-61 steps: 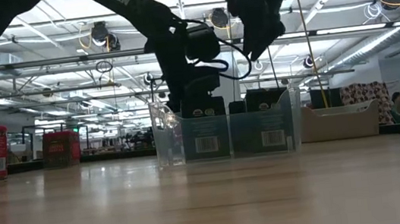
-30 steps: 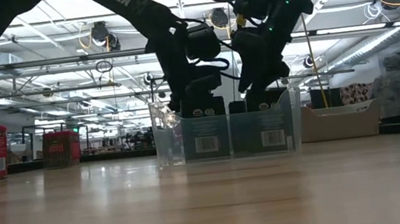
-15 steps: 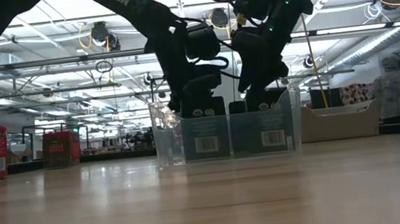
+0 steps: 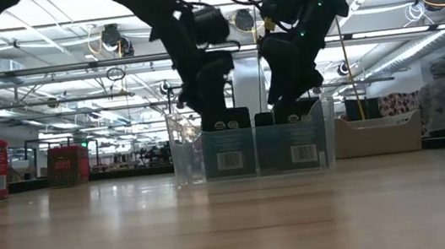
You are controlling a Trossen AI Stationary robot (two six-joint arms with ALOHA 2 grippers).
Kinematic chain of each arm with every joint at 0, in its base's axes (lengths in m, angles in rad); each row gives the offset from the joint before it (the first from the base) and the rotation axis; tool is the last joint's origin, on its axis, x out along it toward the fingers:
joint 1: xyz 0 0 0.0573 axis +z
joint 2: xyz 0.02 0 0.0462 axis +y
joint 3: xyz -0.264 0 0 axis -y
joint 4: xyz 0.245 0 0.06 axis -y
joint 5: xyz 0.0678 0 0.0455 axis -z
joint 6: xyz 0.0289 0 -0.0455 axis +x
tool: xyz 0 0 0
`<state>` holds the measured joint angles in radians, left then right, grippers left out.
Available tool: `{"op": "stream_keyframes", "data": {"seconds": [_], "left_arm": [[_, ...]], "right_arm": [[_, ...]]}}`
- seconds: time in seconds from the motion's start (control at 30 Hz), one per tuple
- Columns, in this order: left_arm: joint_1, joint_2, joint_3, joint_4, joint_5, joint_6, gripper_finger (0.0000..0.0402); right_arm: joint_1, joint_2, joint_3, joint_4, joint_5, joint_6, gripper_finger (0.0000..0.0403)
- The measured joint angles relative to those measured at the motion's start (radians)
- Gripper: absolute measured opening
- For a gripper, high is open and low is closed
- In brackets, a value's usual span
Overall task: Sort spices by type
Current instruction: Put the brown seasoning into the gray bin
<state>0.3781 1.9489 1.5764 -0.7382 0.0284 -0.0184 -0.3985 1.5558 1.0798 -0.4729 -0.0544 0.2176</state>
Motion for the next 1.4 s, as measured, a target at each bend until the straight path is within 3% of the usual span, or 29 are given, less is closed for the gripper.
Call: {"op": "stream_keyframes", "data": {"seconds": [0.73, 1.03, 1.23, 1.4], "left_arm": [[0.137, -0.356, 0.002, 0.088, -0.007, 0.006, 0.0277], [0.198, -0.426, 0.000, 0.105, -0.007, 0.029, 0.0277], [0.243, -0.483, -0.094, 0.211, 0.080, 0.024, 0.0277], [0.267, -0.532, -0.181, 0.273, 0.100, 0.000, 0.0277]], "right_arm": [[0.003, 0.002, 0.000, 0.053, -0.005, 0.062, 0.0231], [0.030, 0.002, 0.000, 0.158, -0.005, 0.133, 0.0231], [0.046, 0.035, 0.005, 0.212, -0.027, 0.232, 0.0231], [0.049, 0.128, 0.103, 0.153, -0.052, 0.268, 0.0231]]}}
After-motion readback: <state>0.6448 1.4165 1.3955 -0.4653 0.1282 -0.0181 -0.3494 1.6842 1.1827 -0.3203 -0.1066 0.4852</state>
